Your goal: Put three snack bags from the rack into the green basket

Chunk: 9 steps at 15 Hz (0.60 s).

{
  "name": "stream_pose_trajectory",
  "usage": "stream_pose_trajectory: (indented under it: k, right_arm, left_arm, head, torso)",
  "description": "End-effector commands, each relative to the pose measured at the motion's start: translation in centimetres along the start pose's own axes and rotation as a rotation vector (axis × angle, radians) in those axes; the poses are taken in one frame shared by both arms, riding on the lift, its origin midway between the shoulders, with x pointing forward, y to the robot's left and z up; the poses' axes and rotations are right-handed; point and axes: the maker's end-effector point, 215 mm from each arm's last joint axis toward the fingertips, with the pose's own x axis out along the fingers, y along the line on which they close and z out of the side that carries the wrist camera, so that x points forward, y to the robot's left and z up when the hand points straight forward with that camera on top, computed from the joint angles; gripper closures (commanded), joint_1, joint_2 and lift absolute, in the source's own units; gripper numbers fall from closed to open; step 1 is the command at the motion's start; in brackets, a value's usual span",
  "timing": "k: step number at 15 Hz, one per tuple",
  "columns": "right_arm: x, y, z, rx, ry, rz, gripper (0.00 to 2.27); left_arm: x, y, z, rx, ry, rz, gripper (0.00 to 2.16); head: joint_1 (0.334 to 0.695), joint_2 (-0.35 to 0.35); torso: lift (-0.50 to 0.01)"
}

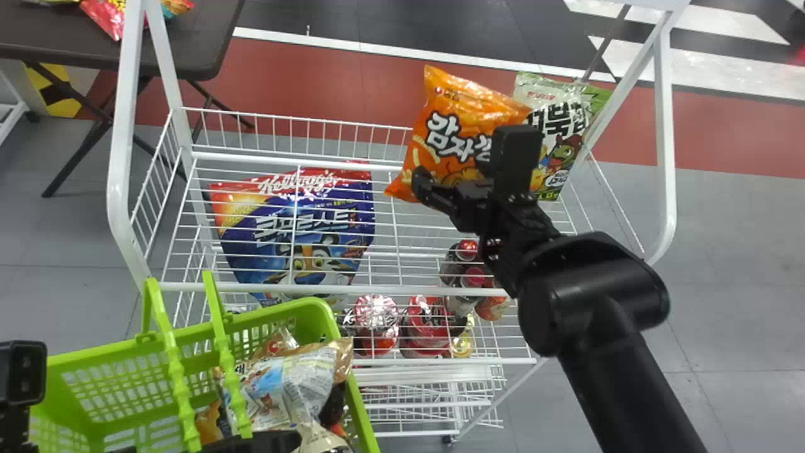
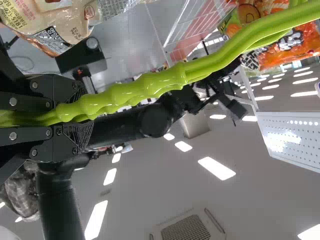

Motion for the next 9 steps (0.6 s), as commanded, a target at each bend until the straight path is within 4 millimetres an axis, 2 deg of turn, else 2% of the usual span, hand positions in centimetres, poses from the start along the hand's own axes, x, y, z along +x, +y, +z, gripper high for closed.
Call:
stream_pose_trajectory:
  k: [1, 3, 4, 5, 6, 7, 9]
  right_arm:
    - [2.0, -0.3, 0.4, -0.055, 0.013, -0.048, 0.19]
    - [3.2, -0.4, -0.2, -0.111, 0.048, -0.074, 0.34]
    - [3.4, -0.8, -1.1, -0.128, 0.083, -0.083, 0.67]
    - [3.4, -0.8, -1.3, -0.131, 0.088, -0.084, 1.27]
    - [3.3, -0.7, -1.7, -0.128, 0.094, -0.079, 2.03]
    - [3.1, -0.3, -1.7, -0.129, 0.092, -0.07, 2.21]
    - [2.3, 0.2, -1.2, -0.117, 0.068, -0.054, 2.25]
  left_arm:
    - [-0.3, -0.2, -0.1, 0.0, -0.008, 0.003, 2.15]
    - [-0.5, -0.3, -0.1, 0.0, -0.012, 0.003, 2.15]
    - [-0.5, -0.3, -0.1, 0.0, -0.012, 0.003, 2.15]
    - [-0.5, -0.3, -0.2, -0.001, -0.012, 0.004, 2.15]
    - [-0.5, -0.3, -0.2, -0.001, -0.012, 0.004, 2.15]
    - [-0.6, -0.2, -0.1, -0.001, -0.013, 0.005, 2.15]
    - [-0.7, -0.2, -0.1, -0.002, -0.015, 0.006, 2.15]
  head:
    - [0.695, -0.195]
    - [0.695, -0.194]
    - [0.695, -0.192]
    - [0.695, -0.19]
    - [0.695, -0.19]
    - [0.695, -0.191]
    - [0.695, -0.188]
  torso:
    - [0.0]
    - [0.0]
    - [0.0]
    - [0.0]
    - [0.0]
    - [0.0]
    - [0.0]
